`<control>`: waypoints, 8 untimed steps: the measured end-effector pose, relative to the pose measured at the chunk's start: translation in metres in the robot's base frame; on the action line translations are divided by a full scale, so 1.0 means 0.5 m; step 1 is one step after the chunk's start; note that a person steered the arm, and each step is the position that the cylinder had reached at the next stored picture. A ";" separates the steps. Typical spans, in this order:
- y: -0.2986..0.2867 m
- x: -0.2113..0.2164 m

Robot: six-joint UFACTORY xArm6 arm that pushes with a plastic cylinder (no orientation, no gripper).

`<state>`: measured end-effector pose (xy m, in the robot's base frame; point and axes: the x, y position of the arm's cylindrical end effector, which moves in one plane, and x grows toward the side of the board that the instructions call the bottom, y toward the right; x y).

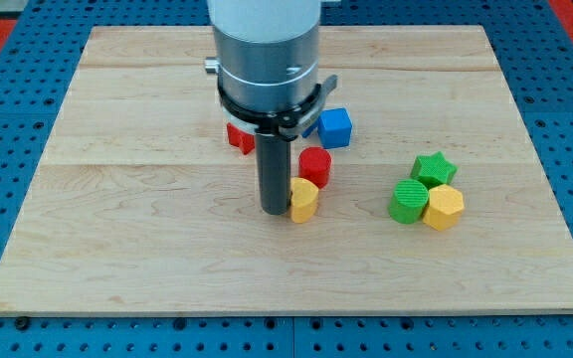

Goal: Slide yellow heart to the left side of the green star

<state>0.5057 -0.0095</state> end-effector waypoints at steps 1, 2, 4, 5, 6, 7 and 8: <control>0.055 0.000; 0.112 -0.019; 0.176 0.004; 0.204 0.006; 0.228 -0.012; 0.250 -0.042; 0.255 -0.041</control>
